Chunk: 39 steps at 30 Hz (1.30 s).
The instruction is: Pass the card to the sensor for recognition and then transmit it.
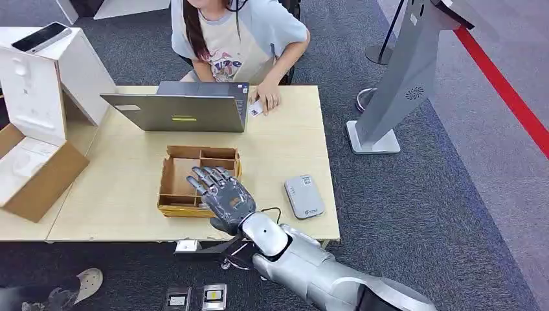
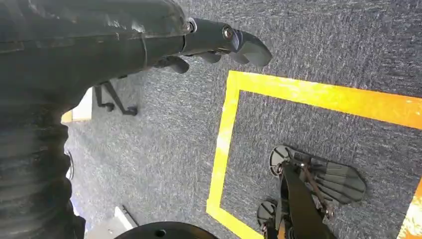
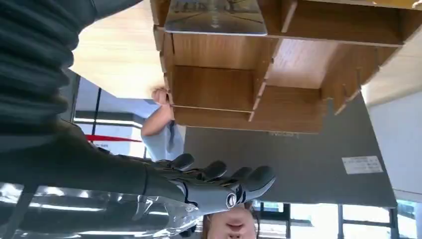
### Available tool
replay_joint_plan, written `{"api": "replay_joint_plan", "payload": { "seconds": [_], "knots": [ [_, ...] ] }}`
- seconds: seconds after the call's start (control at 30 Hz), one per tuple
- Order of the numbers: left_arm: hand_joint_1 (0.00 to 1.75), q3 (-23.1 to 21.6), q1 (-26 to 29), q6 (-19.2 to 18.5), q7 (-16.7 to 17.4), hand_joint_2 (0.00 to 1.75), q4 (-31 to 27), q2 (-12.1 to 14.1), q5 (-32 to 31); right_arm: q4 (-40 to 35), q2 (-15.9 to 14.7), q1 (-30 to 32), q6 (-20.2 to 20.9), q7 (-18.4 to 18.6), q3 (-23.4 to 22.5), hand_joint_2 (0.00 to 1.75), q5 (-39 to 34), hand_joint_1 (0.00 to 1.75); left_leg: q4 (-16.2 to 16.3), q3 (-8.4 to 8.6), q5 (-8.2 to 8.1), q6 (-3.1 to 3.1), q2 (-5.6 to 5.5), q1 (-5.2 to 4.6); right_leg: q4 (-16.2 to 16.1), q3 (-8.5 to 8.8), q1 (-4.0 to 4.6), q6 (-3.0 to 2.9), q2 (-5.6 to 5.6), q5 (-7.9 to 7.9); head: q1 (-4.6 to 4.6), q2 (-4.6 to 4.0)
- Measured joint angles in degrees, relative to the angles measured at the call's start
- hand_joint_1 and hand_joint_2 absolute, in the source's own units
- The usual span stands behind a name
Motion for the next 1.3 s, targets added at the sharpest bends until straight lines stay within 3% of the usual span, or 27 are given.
{"api": "replay_joint_plan", "payload": {
  "seconds": [0.27, 0.3, 0.33, 0.37, 1.23, 1.27, 1.3],
  "knots": [
    [0.0, -0.3, 0.0, -0.3, 0.0, 1.75, 0.0, 0.0, 0.0, 0.8, -0.8, 0.0, 0.1, 0.3, -0.6, 1.75, 0.0, 0.0, 0.0, 0.0, 0.0, 0.0, 0.0, 0.0, 0.0, 0.0, 0.0, 0.0, 0.0, 0.0, 0.0, 0.0],
    [0.0, -0.3, 0.0, -0.3, 0.0, 1.75, 0.0, 0.0, 0.0, 0.9, -0.9, 0.0, 0.1, 0.3, -0.6, 1.75, 0.0, 0.56, 0.0, 0.0, 0.0, 0.0, 0.0, 0.0, 0.0, 0.0, 0.0, 0.0, 0.0, 0.0, 0.0, 0.0],
    [0.0, -0.3, 0.0, -0.3, 0.0, 1.75, 0.0, 0.0, 0.0, 0.9, -0.9, 0.0, 0.2, 0.3, -0.6, 1.75, 0.0, 1.4, 0.0, 0.0, 0.0, 0.0, 0.0, 0.0, 0.0, 0.0, 0.0, 0.0, 0.0, 0.0, 0.0, 0.0],
    [0.0, -0.3, 0.0, -0.3, 0.0, 1.75, 0.0, 0.0, 0.1, 0.9, -1.0, 0.0, 0.2, 0.3, -0.7, 1.75, 0.0, 1.75, 0.0, 0.0, 0.0, 0.0, 0.0, 0.0, 0.0, 0.0, 0.0, 0.0, 0.01, 0.0, 0.0, 0.0],
    [0.0, -1.0, 0.0, -0.8, 0.0, 1.75, 0.0, 0.3, 0.1, 0.9, -1.4, 0.0, 0.5, -0.7, -2.3, 1.75, -1.9, 1.69, 0.0, 0.0, 0.0, 0.0, 0.0, 0.0, 0.0, 0.0, 0.0, 0.0, 0.01, 0.0, 0.0, 0.0],
    [0.0, -1.2, 0.0, -0.8, 0.0, 1.75, 0.0, 0.3, 0.1, 0.9, -1.4, 0.0, 0.4, -0.7, -2.4, 1.75, -1.9, 0.42, 0.0, 0.0, 0.0, 0.0, 0.0, 0.0, 0.0, 0.0, 0.0, 0.0, 0.01, 0.0, 0.0, 0.0],
    [0.0, -1.2, 0.0, -0.8, 0.0, 1.75, 0.0, 0.3, 0.1, 0.9, -1.4, 0.0, 0.4, -0.7, -2.5, 1.75, -2.0, 0.0, 0.0, 0.0, 0.0, 0.0, 0.0, 0.0, 0.0, 0.0, 0.0, 0.0, 0.01, 0.0, 0.0, 0.0]
  ]
}}
